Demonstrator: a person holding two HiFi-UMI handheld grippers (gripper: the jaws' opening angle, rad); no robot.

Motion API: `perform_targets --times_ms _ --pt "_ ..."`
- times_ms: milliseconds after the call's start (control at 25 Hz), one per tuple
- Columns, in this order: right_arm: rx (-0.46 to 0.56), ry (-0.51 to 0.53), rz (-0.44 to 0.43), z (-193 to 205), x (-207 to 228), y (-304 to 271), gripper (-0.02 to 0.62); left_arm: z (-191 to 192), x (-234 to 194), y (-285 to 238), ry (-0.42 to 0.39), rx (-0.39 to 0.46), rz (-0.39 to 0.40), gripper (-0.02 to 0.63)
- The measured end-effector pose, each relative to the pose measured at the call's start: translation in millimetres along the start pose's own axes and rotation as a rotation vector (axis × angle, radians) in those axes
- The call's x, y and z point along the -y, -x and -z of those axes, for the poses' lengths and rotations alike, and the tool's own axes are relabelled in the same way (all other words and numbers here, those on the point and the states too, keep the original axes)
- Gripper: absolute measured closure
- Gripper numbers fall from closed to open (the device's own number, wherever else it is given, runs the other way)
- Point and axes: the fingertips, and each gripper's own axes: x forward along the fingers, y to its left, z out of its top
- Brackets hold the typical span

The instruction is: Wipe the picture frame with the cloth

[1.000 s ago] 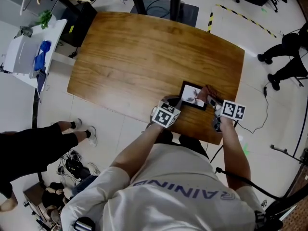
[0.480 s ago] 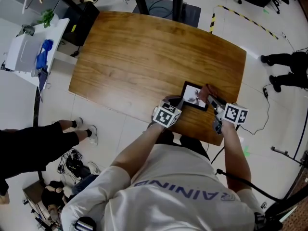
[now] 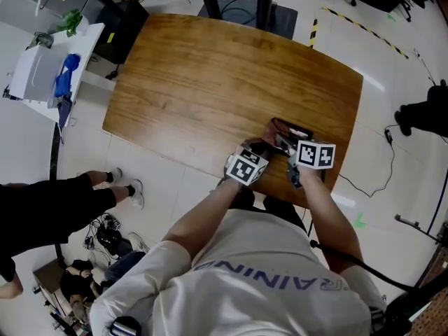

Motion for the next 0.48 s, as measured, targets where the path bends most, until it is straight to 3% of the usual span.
perform_targets --times_ms 480 --pt "0.008 -0.064 0.076 16 38 39 0.485 2 -3 1 0.008 0.012 -0.017 0.601"
